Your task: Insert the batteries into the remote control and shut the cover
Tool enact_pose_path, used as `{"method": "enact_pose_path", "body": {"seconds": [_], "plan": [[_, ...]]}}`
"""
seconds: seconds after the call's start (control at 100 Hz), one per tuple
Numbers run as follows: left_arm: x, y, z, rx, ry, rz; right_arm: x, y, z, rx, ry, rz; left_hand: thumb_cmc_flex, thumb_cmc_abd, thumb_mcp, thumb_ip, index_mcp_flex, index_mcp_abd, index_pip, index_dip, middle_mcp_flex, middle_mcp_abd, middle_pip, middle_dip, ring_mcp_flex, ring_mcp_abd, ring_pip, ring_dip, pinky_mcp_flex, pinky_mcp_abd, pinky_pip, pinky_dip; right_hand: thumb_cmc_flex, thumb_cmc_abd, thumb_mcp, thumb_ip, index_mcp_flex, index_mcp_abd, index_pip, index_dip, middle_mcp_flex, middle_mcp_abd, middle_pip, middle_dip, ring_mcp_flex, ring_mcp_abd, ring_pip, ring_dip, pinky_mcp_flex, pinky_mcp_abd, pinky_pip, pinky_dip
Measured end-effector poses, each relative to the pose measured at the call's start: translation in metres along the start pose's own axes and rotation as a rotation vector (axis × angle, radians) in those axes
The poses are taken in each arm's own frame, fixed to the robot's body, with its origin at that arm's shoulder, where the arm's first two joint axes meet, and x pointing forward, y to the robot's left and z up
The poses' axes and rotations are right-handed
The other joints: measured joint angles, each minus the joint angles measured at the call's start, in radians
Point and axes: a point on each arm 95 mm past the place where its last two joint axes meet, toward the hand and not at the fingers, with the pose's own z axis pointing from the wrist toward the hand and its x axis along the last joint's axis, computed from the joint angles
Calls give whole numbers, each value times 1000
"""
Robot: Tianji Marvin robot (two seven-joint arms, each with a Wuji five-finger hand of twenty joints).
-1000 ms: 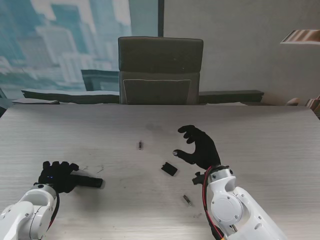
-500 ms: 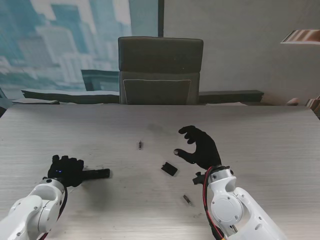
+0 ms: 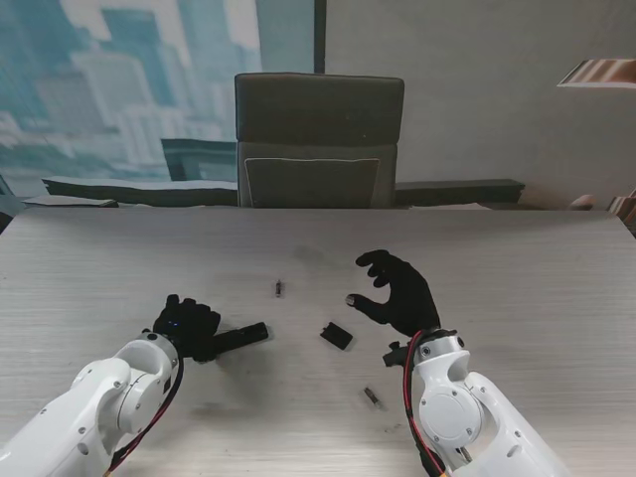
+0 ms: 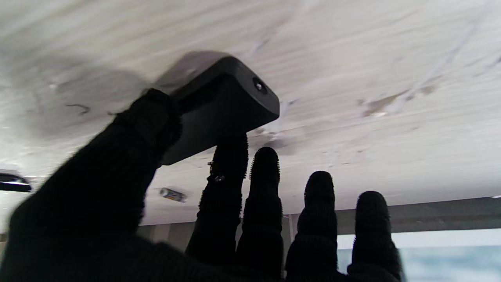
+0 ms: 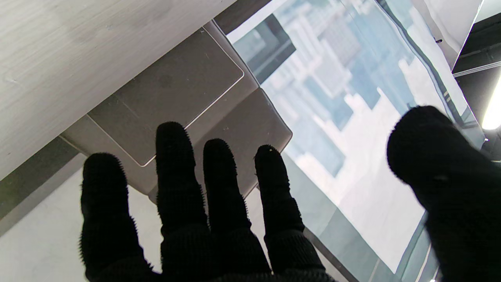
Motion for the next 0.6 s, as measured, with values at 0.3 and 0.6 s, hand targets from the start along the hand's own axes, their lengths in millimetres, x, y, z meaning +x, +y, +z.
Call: {"method": "enact_pose_path", "body": {"seconds": [0.3,0.6], "plan": [[29,-11,11,-25,93,32,0,-1,1,5,-9,9,0,0,0,0,0,-22,-19,-2,-3,21,3,4,0,0,0,0,0,0,0,-3,0,0,0,0,1,0,0,0,1,1,0,0,0,0,0,0,0,0,0,0],[38,-13,16,-19,124,25,-1,-4,4,27,-20,13,1,0,0,-25,0,-42,-23,6,-5,18,1,4,0,0,0,0,0,0,0,-8,12,2,-7,3,2,0,-9,0,1,2,0,0,0,1,0,0,0,0,1,-1]]}}
